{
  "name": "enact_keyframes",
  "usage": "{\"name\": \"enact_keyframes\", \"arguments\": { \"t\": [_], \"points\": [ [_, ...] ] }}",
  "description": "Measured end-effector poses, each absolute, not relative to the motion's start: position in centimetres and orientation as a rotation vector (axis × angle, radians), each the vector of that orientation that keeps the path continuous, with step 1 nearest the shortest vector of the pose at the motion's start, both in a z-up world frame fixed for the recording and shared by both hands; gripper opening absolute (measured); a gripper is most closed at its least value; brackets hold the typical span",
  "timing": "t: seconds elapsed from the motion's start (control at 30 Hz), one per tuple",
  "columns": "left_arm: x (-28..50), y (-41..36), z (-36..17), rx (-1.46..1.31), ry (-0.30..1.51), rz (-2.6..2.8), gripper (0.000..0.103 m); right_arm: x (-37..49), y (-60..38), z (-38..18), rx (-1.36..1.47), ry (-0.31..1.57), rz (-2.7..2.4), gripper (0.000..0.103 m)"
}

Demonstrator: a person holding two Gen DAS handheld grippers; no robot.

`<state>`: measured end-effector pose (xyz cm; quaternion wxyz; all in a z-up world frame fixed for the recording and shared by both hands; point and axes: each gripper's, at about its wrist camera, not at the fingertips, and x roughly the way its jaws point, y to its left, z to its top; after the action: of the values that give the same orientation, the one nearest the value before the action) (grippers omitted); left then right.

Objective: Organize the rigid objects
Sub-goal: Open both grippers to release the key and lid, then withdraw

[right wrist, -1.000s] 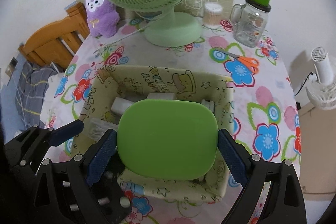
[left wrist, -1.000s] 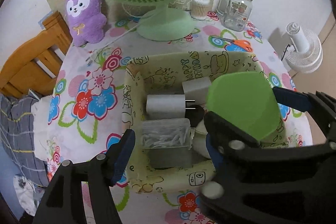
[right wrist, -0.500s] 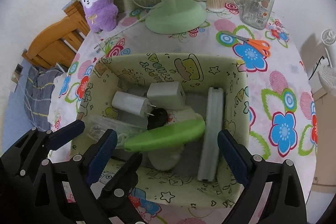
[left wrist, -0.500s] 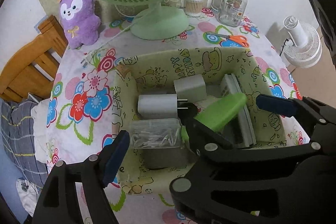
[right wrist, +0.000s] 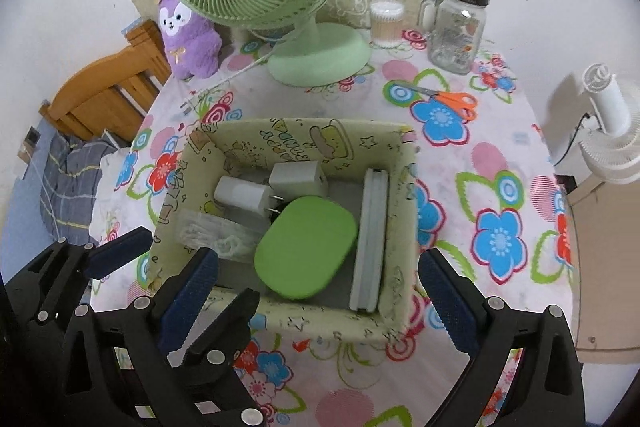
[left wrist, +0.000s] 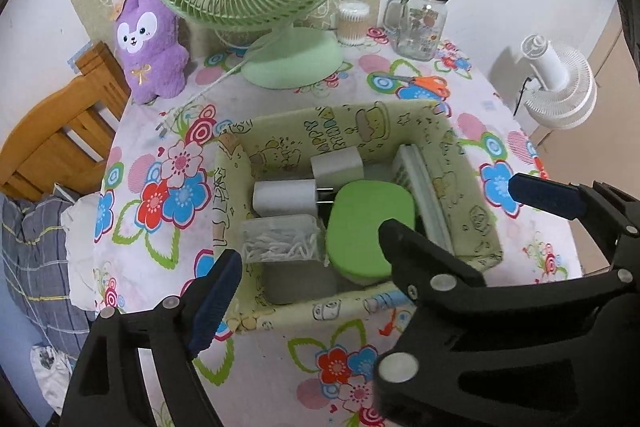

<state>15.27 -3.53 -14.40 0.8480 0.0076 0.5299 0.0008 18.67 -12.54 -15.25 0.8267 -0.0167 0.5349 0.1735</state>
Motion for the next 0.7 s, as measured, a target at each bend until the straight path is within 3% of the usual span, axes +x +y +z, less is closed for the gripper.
{"name": "enact_keyframes", "arguments": {
  "t": [0.43,0.7],
  "points": [
    [12.8,-4.1,-11.3,0.047,1.024,-0.009,0.087,15.8,-14.9,-11.8,-0.039,1.044,0.303,0.101],
    [11.7,-2.7,-9.9,-0.001,0.986,0.004,0.096,14.9,-16.4,-10.3,-0.024,1.011,0.271,0.101]
  ]
}}
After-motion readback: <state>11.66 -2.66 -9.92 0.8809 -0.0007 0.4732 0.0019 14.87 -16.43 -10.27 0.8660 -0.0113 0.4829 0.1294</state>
